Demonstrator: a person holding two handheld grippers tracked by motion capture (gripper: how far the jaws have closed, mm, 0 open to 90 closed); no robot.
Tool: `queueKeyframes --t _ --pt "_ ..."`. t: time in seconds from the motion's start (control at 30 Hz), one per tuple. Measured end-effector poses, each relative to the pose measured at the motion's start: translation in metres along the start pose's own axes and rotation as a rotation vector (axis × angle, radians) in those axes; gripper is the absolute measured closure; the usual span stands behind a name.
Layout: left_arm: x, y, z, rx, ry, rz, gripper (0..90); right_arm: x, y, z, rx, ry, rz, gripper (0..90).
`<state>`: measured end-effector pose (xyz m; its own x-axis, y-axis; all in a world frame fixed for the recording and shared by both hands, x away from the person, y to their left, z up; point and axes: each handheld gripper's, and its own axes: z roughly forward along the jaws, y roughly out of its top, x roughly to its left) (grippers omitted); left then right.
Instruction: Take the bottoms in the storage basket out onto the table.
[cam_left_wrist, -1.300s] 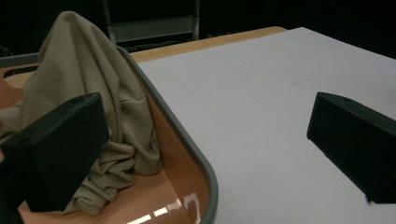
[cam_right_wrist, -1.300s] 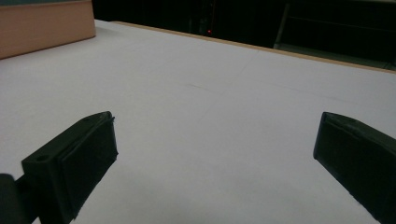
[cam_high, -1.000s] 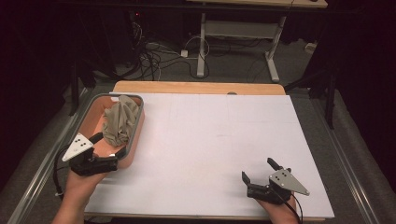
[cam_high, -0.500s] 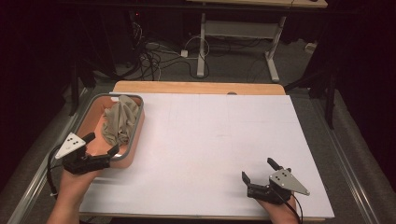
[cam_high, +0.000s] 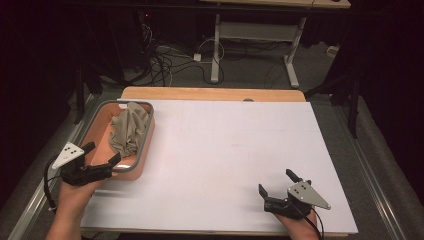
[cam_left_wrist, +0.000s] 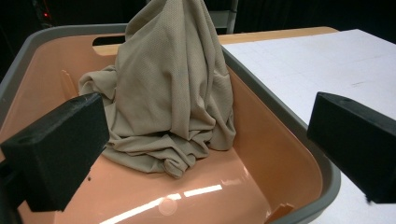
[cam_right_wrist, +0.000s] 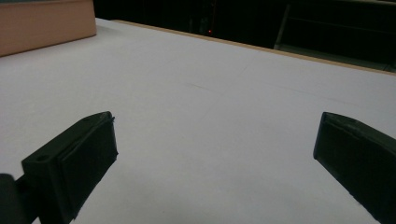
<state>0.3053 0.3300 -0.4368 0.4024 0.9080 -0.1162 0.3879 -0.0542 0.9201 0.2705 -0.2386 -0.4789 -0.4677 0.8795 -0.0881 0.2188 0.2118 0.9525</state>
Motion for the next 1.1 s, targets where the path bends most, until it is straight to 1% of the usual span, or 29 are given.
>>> queueKeyframes --t 0.17,0.23,0.27,0.33,0.37,0.4,0.47,0.5,0.57,0.67,0.73,0.77,0.8,0.87,0.93,1.0,1.1 --pt "-0.003 0.002 0.001 -0.008 -0.012 -0.003 0.0 0.002 0.002 0.000 0.003 0.006 -0.004 0.3" --pt "-0.005 0.003 0.001 -0.007 -0.018 -0.012 0.0 0.003 0.003 0.001 0.009 0.002 -0.016 0.3" --pt "-0.007 0.003 0.001 -0.003 -0.020 -0.008 0.0 0.004 0.004 0.002 0.009 0.000 -0.021 0.3" --pt "-0.011 0.004 0.000 -0.002 -0.023 0.003 0.0 0.004 0.006 0.002 0.004 -0.004 -0.018 0.3" --pt "-0.012 0.005 0.001 -0.004 -0.029 0.001 0.0 0.003 0.007 0.003 0.010 -0.002 -0.009 0.3" --pt "-0.014 0.007 0.001 -0.011 -0.039 -0.005 0.0 0.003 0.009 0.004 0.016 -0.004 -0.005 0.3" --pt "-0.017 0.010 0.002 -0.019 -0.053 -0.015 0.0 0.001 0.011 0.004 0.026 -0.005 -0.011 0.3" --pt "-0.018 0.012 0.003 -0.024 -0.053 -0.009 0.0 0.000 0.012 0.004 0.029 -0.006 -0.013 0.3" --pt "-0.021 0.017 0.007 -0.018 -0.053 0.002 0.0 -0.001 0.012 0.003 0.017 -0.009 -0.002 0.3" --pt "-0.024 0.026 0.013 -0.003 -0.071 0.000 0.0 0.001 0.011 0.002 -0.002 -0.012 0.005 0.3" --pt "-0.024 0.032 0.017 -0.016 -0.069 0.008 0.0 0.003 0.010 -0.001 -0.002 -0.001 -0.006 0.3" --pt "-0.022 0.036 0.018 -0.023 -0.065 0.002 0.0 0.003 0.010 -0.001 -0.002 -0.001 -0.006 0.3" --pt "-0.020 0.039 0.019 -0.018 -0.064 -0.007 0.0 0.003 0.009 -0.002 -0.006 -0.002 -0.003 0.3" --pt "-0.018 0.045 0.021 -0.017 -0.073 -0.013 0.0 0.002 0.009 -0.004 -0.010 0.001 0.010 0.3" --pt "-0.017 0.051 0.024 -0.015 -0.066 -0.007 0.0 0.003 0.009 -0.004 -0.012 -0.004 0.004 0.3" --pt "-0.017 0.056 0.028 -0.015 -0.064 0.012 0.0 0.002 0.010 -0.005 -0.014 -0.002 0.004 0.3" --pt "-0.017 0.062 0.035 -0.011 -0.066 0.014 0.0 0.002 0.009 -0.005 -0.013 -0.002 0.003 0.3"
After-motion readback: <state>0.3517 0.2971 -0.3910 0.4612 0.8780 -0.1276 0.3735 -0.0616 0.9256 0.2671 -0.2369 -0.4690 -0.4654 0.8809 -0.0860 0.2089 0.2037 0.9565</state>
